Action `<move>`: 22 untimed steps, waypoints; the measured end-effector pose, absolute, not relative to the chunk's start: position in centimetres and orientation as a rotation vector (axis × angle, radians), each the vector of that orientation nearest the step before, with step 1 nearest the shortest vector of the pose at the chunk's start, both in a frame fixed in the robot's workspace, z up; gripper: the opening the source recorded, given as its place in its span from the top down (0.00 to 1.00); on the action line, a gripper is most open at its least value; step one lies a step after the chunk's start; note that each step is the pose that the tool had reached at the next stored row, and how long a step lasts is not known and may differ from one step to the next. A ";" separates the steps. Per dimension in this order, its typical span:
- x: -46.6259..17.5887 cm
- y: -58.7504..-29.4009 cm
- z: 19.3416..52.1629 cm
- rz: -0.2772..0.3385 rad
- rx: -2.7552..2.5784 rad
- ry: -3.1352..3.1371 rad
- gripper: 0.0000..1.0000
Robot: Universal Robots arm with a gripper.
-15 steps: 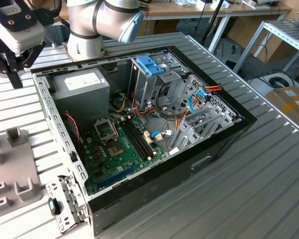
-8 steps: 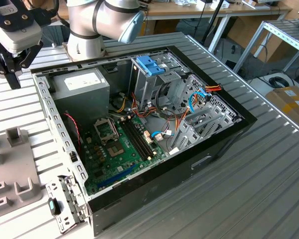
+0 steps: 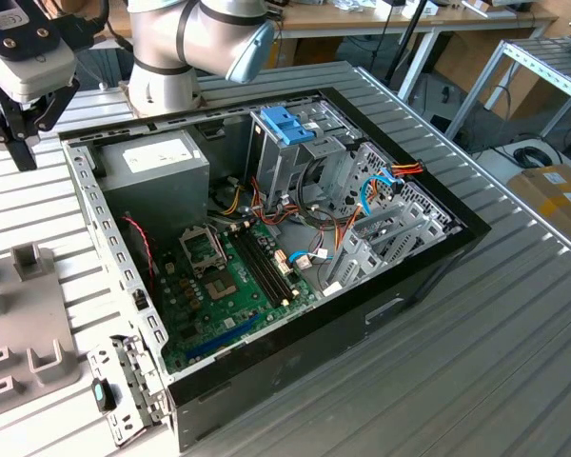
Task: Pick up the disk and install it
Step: 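Reach for the disk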
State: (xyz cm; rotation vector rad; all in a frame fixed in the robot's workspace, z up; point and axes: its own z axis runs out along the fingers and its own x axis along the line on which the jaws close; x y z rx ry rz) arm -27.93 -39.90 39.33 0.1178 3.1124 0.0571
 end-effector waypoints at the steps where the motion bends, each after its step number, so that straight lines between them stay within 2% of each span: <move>1: -28.0 -39.9 39.3 0.057 0.118 3.112 0.89; 22: -28.9 -39.9 39.3 0.053 0.118 3.112 0.89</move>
